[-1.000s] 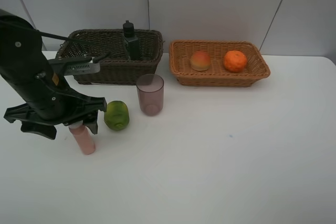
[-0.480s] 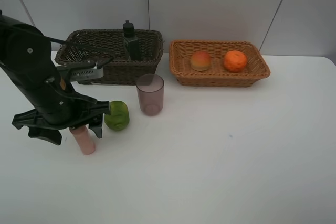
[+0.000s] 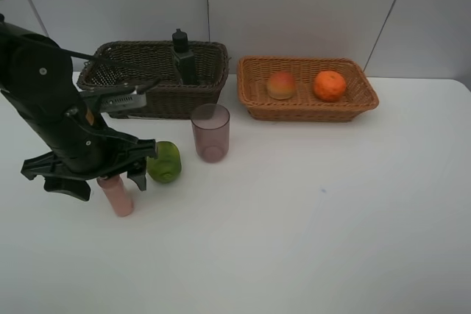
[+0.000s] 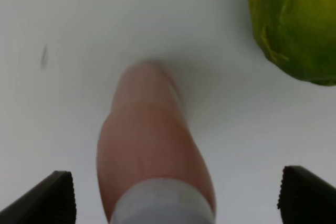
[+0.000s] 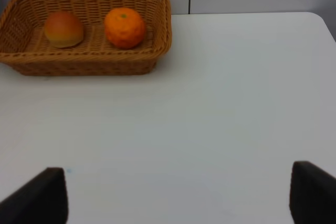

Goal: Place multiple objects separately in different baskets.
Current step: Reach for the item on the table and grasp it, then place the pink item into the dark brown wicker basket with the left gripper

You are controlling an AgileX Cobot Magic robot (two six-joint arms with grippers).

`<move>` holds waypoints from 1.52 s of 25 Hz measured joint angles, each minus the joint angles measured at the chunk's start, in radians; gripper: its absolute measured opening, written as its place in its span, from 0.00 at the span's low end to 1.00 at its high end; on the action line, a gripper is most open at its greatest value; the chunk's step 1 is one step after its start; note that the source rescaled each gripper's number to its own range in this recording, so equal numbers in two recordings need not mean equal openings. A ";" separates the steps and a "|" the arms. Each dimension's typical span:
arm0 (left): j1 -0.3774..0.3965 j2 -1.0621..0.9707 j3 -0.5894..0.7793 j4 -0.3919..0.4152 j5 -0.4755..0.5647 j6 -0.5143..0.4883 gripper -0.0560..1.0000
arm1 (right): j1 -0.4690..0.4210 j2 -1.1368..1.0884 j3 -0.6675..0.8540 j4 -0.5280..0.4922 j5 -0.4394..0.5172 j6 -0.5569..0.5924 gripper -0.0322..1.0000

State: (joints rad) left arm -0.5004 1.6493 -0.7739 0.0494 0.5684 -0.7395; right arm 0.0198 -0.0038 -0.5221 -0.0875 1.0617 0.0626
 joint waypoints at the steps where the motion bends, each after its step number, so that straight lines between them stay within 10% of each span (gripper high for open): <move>1: 0.000 0.001 0.000 0.000 -0.008 0.000 1.00 | 0.000 0.000 0.000 0.000 0.000 0.000 0.85; 12: 0.000 0.031 0.007 -0.023 -0.037 0.000 0.96 | 0.000 0.000 0.000 0.000 0.000 0.000 0.85; 19: 0.000 0.033 0.007 -0.025 -0.040 0.000 0.42 | 0.000 0.000 0.000 0.000 0.000 0.000 0.85; 38: 0.000 0.034 0.008 -0.025 -0.039 0.000 0.42 | 0.000 0.000 0.000 0.000 0.000 0.000 0.85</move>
State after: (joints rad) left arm -0.5004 1.6835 -0.7662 0.0242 0.5295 -0.7395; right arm 0.0198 -0.0038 -0.5221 -0.0875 1.0617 0.0626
